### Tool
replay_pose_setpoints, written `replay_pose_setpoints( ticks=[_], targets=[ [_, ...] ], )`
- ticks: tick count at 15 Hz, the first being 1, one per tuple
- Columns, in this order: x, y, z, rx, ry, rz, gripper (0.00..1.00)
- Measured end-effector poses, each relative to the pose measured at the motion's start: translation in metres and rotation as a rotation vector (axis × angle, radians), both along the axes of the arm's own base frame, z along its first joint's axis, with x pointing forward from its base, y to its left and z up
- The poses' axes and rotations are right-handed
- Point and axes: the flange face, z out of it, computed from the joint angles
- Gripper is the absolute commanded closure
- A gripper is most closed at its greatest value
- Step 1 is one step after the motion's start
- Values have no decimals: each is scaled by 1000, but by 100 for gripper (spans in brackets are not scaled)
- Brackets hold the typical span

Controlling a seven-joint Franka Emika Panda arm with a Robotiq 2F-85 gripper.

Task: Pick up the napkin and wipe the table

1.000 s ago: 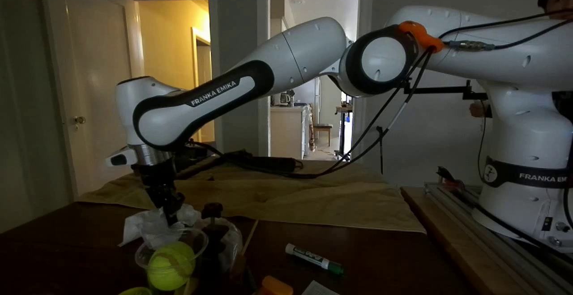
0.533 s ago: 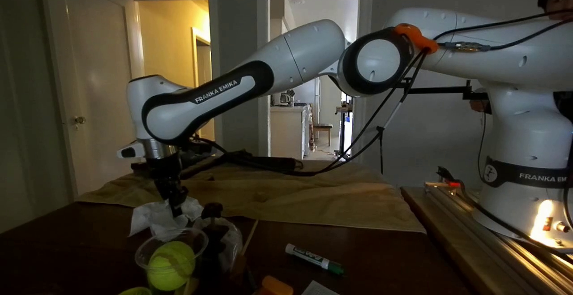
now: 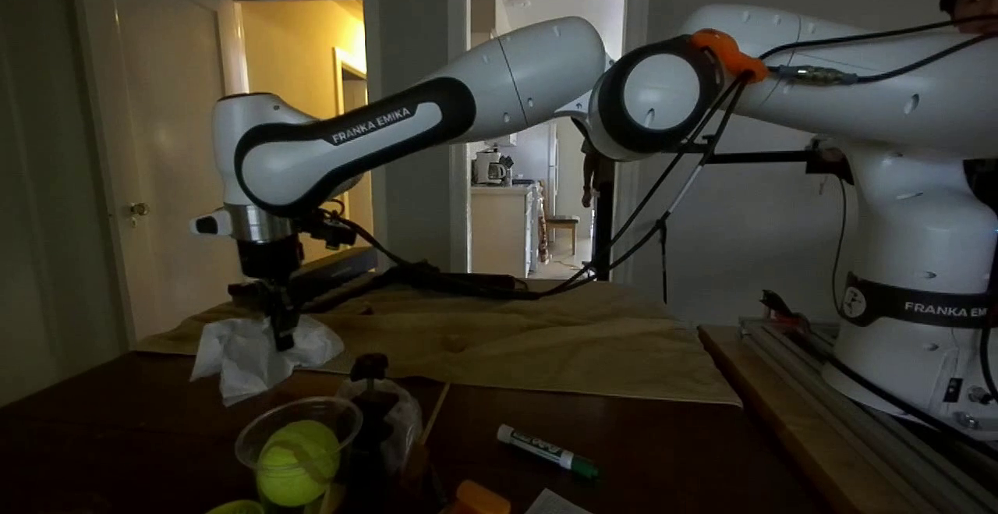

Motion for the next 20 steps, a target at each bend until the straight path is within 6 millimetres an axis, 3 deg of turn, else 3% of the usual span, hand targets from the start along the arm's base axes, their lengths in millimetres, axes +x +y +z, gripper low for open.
replay_pose_setpoints(
  ticks=[4, 7, 12, 16, 17, 18, 20],
  targets=[
    [7, -12, 39, 15, -81, -196, 99],
    [10, -43, 57, 24, -124, -351, 99],
    [8, -113, 56, 49, -156, -611, 99],
    [4, -161, 35, 110, -177, -734, 99],
    [1, -171, 25, 126, -174, -752, 72],
    [-1, -179, 13, 145, -169, -768, 71],
    [-8, -190, -14, 188, -143, -801, 57]
  ],
)
